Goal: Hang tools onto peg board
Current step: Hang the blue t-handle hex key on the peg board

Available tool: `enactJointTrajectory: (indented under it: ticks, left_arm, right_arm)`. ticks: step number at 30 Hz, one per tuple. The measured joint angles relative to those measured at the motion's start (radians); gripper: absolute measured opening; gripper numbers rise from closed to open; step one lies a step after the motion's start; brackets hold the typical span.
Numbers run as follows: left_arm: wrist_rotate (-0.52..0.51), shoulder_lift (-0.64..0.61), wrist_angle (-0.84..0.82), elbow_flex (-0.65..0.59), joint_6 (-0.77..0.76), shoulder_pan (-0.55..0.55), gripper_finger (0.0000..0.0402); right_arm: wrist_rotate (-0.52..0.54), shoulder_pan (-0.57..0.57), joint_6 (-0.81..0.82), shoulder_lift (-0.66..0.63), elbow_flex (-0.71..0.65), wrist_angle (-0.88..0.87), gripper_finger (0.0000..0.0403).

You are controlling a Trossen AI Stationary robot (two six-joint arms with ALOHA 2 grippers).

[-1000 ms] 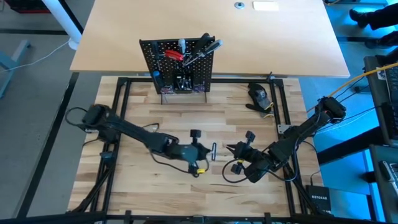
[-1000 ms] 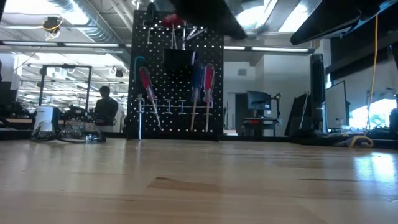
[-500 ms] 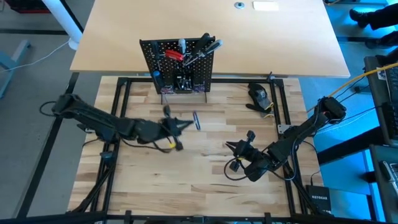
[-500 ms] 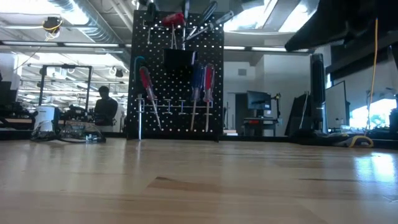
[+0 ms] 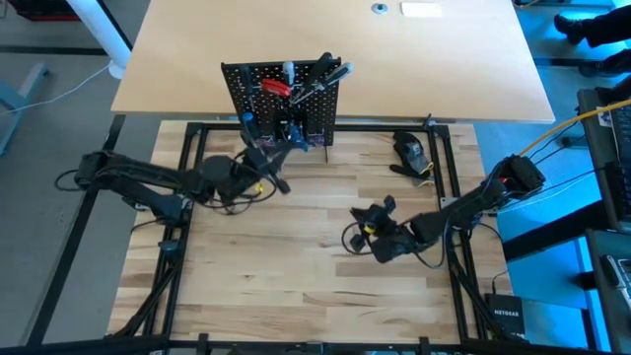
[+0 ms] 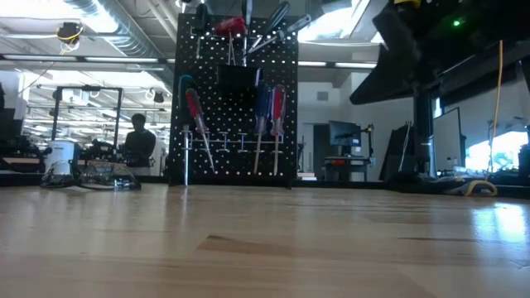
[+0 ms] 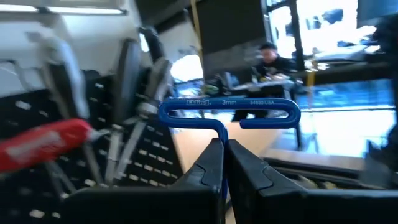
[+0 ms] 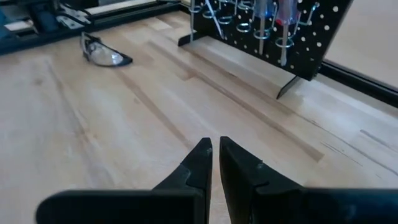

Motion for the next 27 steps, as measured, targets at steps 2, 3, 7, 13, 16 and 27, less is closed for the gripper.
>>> enactJointTrajectory:
  ticks: [2, 3, 7, 13, 16, 27]
  left_arm:
    - [0.0, 0.0, 0.028, 0.0, 0.028, 0.028, 0.0]
    - [0.002, 0.0, 0.043, 0.0, 0.04, 0.042, 0.0]
    - [0.005, 0.0, 0.107, 0.0, 0.08, 0.084, 0.0]
    - [0.009, -0.014, 0.18, 0.0, 0.127, 0.128, 0.0]
    - [0.011, -0.035, 0.181, 0.0, 0.123, 0.142, 0.0]
    - [0.115, -0.133, 0.432, -0.148, -0.014, 0.27, 0.0]
  right_arm:
    - [-0.01, -0.012, -0.001, -0.001, 0.0, -0.003, 0.0033]
    - [-0.012, -0.017, -0.001, -0.001, 0.0, -0.004, 0.0033]
    - [-0.007, -0.017, -0.033, -0.001, 0.0, -0.003, 0.0033]
    - [0.005, -0.017, -0.046, -0.001, 0.0, -0.002, 0.0033]
    - [-0.018, -0.015, -0.045, -0.001, 0.0, -0.002, 0.0033]
    - [-0.063, -0.015, -0.051, -0.001, 0.0, 0.006, 0.0033]
